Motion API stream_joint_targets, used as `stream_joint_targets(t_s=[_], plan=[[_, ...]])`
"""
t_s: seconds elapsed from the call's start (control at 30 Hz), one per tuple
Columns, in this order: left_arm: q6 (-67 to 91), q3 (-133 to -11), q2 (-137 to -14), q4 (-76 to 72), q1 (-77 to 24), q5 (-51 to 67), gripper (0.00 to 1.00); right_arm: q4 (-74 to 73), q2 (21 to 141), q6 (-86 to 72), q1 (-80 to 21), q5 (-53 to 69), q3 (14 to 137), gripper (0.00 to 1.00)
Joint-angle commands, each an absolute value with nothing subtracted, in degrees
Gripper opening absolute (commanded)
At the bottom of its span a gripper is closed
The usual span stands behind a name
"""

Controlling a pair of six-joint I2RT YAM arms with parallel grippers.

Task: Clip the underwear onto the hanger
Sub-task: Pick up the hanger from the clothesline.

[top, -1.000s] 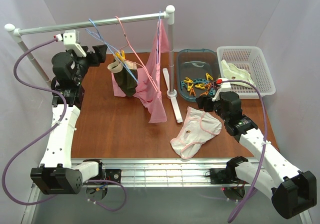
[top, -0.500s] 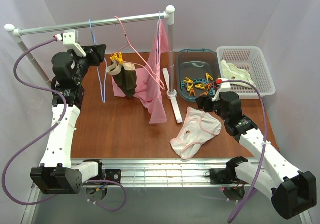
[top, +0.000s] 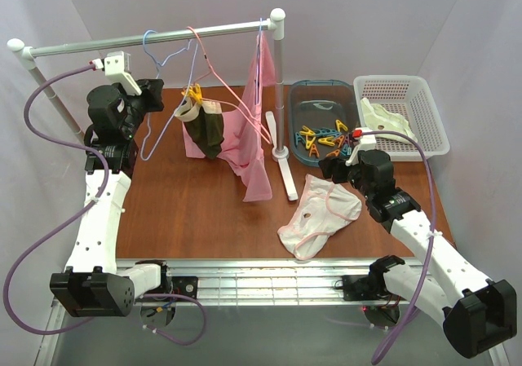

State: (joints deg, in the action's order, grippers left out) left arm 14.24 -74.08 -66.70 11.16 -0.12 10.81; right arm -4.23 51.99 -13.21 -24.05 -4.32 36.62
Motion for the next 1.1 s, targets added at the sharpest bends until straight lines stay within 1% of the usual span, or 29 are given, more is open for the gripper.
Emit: stream_joint_targets(t_s=[0.0,0.07,0.13,0.17,0.2,0.37,0.5,0.73,0.83,1.07], plan=[[13.9,-74.7,-66.5,12.9,-0.1,11.9,0.15,-3.5,50.7,-12.7,-23.9,-4.0,36.0,0.85],[14.0,-74.7,-66.4,12.9,-0.1,12.4,0.09,-3.5,51.0,-12.7,-23.9,-4.0,36.1,0.85],[14.1,-74.7,-66.4,12.7,-0.1,12.8,0.05,-3.4,51.2,-12.7,-23.9,-4.0,36.1,0.84],[14.3,-74.6,-66.1,12.5,-0.1,13.2,0.01,-3.5,51.2,-12.7,-23.9,-3.9,36.1,0.84],[14.6,-74.4,-65.8,12.3,-0.1,13.4,0.0,-3.5,51.2,-12.7,-23.9,-4.0,36.0,0.84],[15.8,-73.0,-63.5,8.3,-0.1,14.2,0.0,-3.4,51.5,-12.7,-23.9,-4.0,36.1,0.84],[16.3,-74.1,-63.3,6.3,-0.1,14.9,0.0,-3.3,51.9,-12.7,-23.9,-3.9,36.3,0.84],[17.4,-74.0,-61.5,5.5,-0.1,13.0,0.0,-3.3,52.7,-12.6,-23.9,-4.1,36.5,0.84],[18.3,-69.7,-58.3,3.8,-0.1,12.1,0.0,-3.2,53.3,-12.6,-23.9,-4.1,36.8,0.84],[21.2,-57.6,-44.1,2.5,-0.1,9.6,0.0,-2.3,54.8,-12.6,-23.9,-3.4,36.7,0.84]])
